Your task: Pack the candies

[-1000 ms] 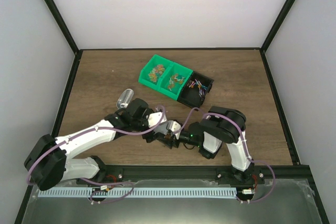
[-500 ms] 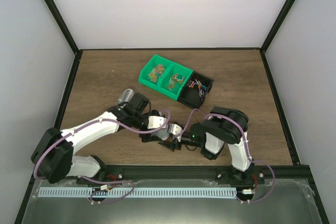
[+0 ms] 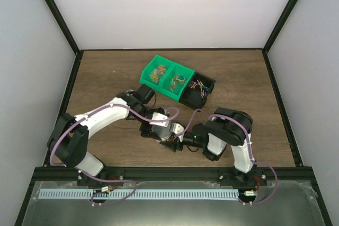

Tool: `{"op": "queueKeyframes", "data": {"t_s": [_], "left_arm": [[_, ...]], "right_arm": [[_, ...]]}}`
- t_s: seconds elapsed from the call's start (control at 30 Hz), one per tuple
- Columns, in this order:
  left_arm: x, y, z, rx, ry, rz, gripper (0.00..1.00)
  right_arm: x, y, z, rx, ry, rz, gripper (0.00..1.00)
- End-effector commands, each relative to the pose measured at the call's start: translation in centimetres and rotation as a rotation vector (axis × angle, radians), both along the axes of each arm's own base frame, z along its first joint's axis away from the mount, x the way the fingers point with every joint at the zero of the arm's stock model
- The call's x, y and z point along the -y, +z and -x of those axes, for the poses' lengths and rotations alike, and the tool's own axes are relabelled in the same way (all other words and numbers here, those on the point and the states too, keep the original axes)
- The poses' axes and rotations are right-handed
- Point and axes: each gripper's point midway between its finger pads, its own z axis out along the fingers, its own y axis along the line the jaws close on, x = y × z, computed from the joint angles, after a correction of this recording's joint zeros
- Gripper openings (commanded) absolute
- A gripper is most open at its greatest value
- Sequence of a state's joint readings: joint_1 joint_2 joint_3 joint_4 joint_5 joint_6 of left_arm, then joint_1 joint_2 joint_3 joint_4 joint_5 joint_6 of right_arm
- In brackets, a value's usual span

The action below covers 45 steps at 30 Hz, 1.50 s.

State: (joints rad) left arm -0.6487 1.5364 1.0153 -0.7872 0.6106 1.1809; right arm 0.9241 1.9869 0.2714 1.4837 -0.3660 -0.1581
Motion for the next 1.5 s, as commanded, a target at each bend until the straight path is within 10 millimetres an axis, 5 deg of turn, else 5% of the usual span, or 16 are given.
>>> {"op": "queueKeyframes", "data": {"t_s": [0.0,0.27,0.6,1.47], "left_arm": [[-1.8,-0.8,0.3,0.022,-0.093,-0.061,0.95],[-2.1,1.3,-0.6,-0.046,0.279,0.013,1.0],[-2.1,1.2,-3.9,-0.061,0.779,0.098,1.0],[1.5,0.6,-5.1,-0.116,0.849,0.175,0.99]], "right_arm": [[-0.1,-0.6,3.2,-0.006,0.15,0.023,0.76],[-0.1,-0.5,-0.6,-0.008,-0.052,0.01,0.79],[0.3,-1.1,-3.2,-0.02,-0.195,0.017,0.79],[0.2,-1.3,-3.2,-0.022,-0.205,0.036,0.79]]}}
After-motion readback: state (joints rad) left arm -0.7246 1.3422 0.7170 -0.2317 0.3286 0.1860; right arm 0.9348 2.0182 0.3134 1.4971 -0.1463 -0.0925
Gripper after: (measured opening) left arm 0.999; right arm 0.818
